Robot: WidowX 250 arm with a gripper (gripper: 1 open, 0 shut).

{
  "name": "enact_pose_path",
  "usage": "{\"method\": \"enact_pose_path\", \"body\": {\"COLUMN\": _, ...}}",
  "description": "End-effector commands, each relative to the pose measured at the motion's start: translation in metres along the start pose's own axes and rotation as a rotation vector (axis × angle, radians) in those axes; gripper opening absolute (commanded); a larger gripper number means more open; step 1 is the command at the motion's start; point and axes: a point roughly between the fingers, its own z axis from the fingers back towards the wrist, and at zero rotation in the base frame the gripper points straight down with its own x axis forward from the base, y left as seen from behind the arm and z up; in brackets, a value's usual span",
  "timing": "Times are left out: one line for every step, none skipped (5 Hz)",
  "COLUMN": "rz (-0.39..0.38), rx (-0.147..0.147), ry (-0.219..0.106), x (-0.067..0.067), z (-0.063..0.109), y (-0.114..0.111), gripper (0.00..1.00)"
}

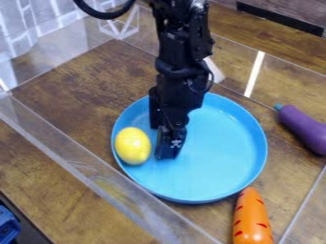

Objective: Put the lemon on the blue tray

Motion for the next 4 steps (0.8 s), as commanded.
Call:
{"method": "enact_pose_path", "body": {"rz": -0.049, "rx": 0.027, "ry": -0.038, "x": 0.0135, "z": 0.0087, "y": 0.0029, "gripper": 1.00}}
{"method": "enact_pose_path", "body": {"rz": -0.074, "rx": 0.022, "ry": -0.036, "x": 0.0183, "z": 0.0033, "y": 0.0044, "gripper": 1.00}}
{"method": "enact_pose_path", "body": {"rz": -0.092, "rx": 0.020, "ry": -0.034, "x": 0.0148, "z": 0.0054, "y": 0.0085, "gripper": 1.00}}
{"method": "enact_pose_path", "body": {"rz": -0.137, "rx": 0.019, "ry": -0.032, "x": 0.0111, "z": 0.0070, "y": 0.0118, "gripper": 1.00}}
